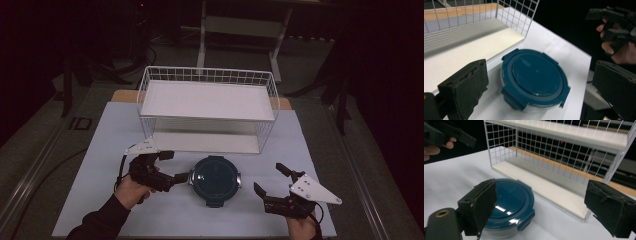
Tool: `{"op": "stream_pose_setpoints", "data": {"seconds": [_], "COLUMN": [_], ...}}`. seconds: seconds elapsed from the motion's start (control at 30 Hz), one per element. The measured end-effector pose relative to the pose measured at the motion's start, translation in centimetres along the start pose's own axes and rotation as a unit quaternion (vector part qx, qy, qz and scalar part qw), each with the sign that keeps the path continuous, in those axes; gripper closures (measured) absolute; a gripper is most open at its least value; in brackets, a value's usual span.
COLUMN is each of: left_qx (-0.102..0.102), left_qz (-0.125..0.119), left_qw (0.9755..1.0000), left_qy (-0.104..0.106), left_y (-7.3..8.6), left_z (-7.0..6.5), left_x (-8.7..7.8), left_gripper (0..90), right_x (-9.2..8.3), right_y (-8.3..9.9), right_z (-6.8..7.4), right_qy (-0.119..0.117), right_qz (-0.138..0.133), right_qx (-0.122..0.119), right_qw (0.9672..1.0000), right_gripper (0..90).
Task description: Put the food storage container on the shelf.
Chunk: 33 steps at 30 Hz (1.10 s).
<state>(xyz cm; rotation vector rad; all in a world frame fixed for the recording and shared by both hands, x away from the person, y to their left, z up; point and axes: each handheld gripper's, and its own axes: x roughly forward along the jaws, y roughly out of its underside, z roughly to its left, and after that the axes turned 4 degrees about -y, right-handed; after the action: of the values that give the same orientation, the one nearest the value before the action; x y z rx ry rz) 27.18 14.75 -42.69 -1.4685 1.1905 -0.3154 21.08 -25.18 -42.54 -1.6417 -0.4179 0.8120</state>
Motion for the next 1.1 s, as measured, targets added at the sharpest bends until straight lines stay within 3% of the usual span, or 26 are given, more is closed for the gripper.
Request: {"op": "stream_pose_setpoints", "data": {"seconds": [0.13,0.23,0.33,0.37,0.43,0.53,0.57,0.63,0.73,0.8,0.83,0.87,0.97,1.0,1.07,1.1], "left_qx": [-0.014,-0.018,-0.020,-0.027,-0.045,-0.053,-0.072,-0.091,-0.123,-0.149,-0.149,-0.173,-0.193,-0.196,-0.207,-0.222], "left_qz": [0.009,0.011,0.016,0.025,0.039,0.043,0.065,0.079,0.088,0.099,0.099,0.116,0.142,0.143,0.154,0.157], "left_qw": [0.9998,0.9998,0.9997,0.9993,0.9982,0.9976,0.9953,0.9927,0.9885,0.9839,0.9839,0.9781,0.9707,0.9700,0.9658,0.9617], "left_qy": [-0.007,-0.001,0.001,-0.004,0.001,0.001,-0.003,-0.004,-0.008,-0.001,-0.001,0.005,0.011,0.012,0.024,0.035], "left_y": [-0.3,-0.4,-0.4,-0.3,0.1,0.2,0.7,1.1,1.8,2.2,2.2,2.5,3.1,3.2,3.4,3.6], "left_z": [0.3,0.3,0.4,0.6,1.2,1.4,1.9,2.3,2.9,3.3,3.3,3.8,4.5,4.6,4.9,5.1], "left_x": [0.4,0.6,0.9,1.4,2.3,2.6,3.5,4.2,5.1,5.5,5.5,5.9,6.4,6.5,6.8,7.0], "left_gripper": [0.5,0.5,0.5,0.5,0.5,0.6,0.6,0.6,0.6,0.6,0.6,0.6,1.0,1.0,1.1,2.4], "right_x": [-0.2,-0.1,0.1,0.3,0.4,0.5,0.5,0.6,0.7,0.8,0.8,0.9,1.0,1.0,1.1,1.1], "right_y": [-0.9,-1.0,-1.1,-1.0,-0.8,-0.8,-0.8,-0.9,-0.9,-0.9,-0.9,-0.7,-0.5,-0.5,-0.3,-0.2], "right_z": [-0.2,-0.3,-0.6,-0.7,-0.7,-0.5,-0.4,-0.2,0.1,0.4,0.4,0.4,0.3,0.4,0.4,0.5], "right_qy": [-0.003,-0.004,-0.014,-0.023,-0.033,-0.031,-0.036,-0.036,-0.034,-0.018,-0.018,-0.009,-0.019,-0.015,-0.023,-0.021], "right_qz": [-0.014,-0.020,-0.014,-0.005,-0.012,-0.011,-0.013,-0.009,0.002,0.008,0.008,0.007,-0.001,0.000,0.005,0.007], "right_qx": [-0.002,0.002,0.019,0.032,0.032,0.030,0.028,0.014,0.006,-0.001,-0.001,-0.001,0.013,0.013,0.014,0.014], "right_qw": [0.9999,0.9998,0.9996,0.9992,0.9989,0.9990,0.9989,0.9992,0.9994,0.9998,0.9998,0.9999,0.9997,0.9998,0.9996,0.9997], "right_gripper": [13.6,14.0,14.0,14.3,14.3,14.3,14.2,14.0,13.0,10.1,10.1,9.9,9.5,9.5,9.5,9.5]}}
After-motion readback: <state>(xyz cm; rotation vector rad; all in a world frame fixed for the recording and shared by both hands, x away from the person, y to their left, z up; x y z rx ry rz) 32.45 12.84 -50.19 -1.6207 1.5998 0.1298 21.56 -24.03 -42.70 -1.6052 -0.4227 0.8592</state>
